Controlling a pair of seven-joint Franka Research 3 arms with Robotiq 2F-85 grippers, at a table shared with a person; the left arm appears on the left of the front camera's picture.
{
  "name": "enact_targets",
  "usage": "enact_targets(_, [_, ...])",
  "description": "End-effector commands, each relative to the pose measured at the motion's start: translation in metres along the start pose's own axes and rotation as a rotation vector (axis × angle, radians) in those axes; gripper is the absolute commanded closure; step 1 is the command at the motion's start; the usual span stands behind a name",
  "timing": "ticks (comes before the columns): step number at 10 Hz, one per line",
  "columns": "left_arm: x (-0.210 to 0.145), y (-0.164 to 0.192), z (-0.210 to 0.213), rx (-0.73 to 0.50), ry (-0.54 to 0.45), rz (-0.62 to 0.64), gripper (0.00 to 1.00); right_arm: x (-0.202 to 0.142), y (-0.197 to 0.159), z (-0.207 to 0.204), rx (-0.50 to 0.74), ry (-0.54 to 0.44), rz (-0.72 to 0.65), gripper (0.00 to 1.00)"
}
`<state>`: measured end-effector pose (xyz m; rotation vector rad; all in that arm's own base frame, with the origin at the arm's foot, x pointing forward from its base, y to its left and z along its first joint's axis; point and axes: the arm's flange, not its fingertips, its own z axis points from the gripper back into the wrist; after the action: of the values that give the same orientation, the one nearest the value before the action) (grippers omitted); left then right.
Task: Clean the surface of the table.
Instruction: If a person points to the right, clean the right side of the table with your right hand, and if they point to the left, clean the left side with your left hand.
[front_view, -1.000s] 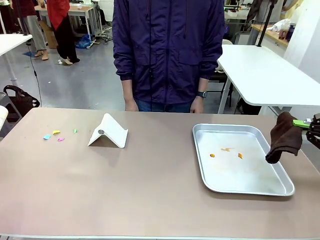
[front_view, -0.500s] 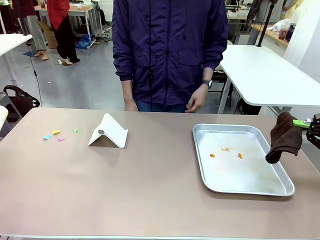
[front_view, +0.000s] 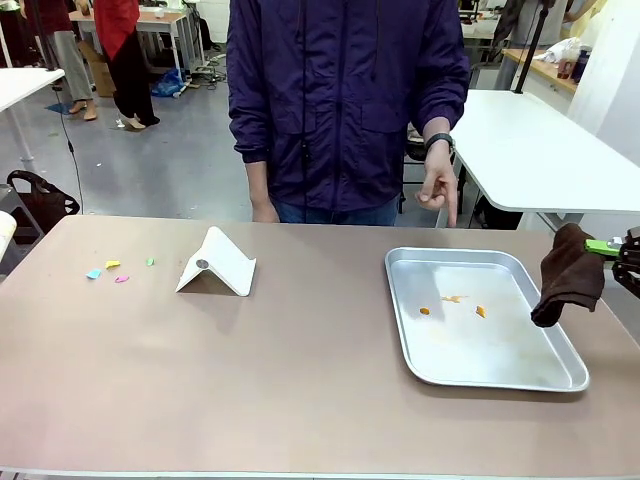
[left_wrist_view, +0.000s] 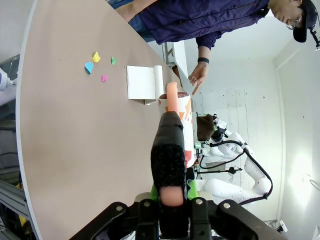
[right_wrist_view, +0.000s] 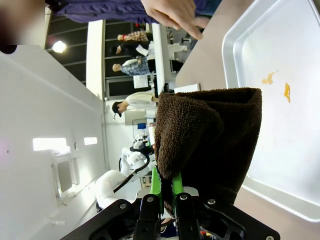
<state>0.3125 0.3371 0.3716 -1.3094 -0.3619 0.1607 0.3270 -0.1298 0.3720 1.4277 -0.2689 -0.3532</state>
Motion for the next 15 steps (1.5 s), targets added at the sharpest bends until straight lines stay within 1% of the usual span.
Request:
enact_targets(1, [-0.003,-0.002,-0.001,-0.002,0.006,-0.007,1.00,-0.002,0.003,0.001,0.014,0.006,0.005,1.00])
enact_targets(4, [-0.003,-0.002,-0.001,-0.002,0.006,-0.007,1.00,-0.002,0.003,0.001,0.014,0.006,0.005,1.00])
enact_targets(5, [-0.003,-0.002,-0.001,-0.002,0.006,-0.007,1.00,0.000,0.000,0.000,0.000,0.000,0.000,0.91])
enact_targets(6, [-0.003,-0.002,-0.001,-0.002,0.006,-0.007,1.00,0.002,0.009,-0.006,-0.086,0.026,0.083,0.91])
enact_targets(7, [-0.003,-0.002,-0.001,-0.002,0.006,-0.007,1.00,0.007,0.018,-0.013,-0.171,0.065,0.121,0.91])
enact_targets(8, [-0.003,-0.002,-0.001,-0.002,0.006,-0.007,1.00,0.015,0.026,-0.022,-0.326,0.093,0.142,0.91])
enact_targets(10, [-0.003,-0.002,-0.001,-0.002,0.006,-0.007,1.00,0.033,0.032,-0.037,-0.550,0.153,0.200,0.91])
enact_targets(11, [-0.003,-0.002,-0.001,-0.002,0.006,-0.007,1.00,0.041,0.033,-0.047,-0.661,0.161,0.232,0.91])
enact_targets(12, [-0.003,-0.002,-0.001,-0.002,0.006,-0.007,1.00,0.053,0.034,-0.059,-0.732,0.158,0.283,0.91])
enact_targets(13, [-0.003,-0.002,-0.001,-0.002,0.006,-0.007,1.00,0.062,0.032,-0.071,-0.807,0.140,0.298,0.91])
enact_targets(14, [-0.003,-0.002,-0.001,-0.002,0.006,-0.007,1.00,0.068,0.026,-0.084,-0.840,0.139,0.316,0.91])
enact_targets(15, [-0.003,-0.002,-0.001,-0.002,0.006,-0.007,1.00,0.072,0.019,-0.098,-0.884,0.100,0.331,0.91])
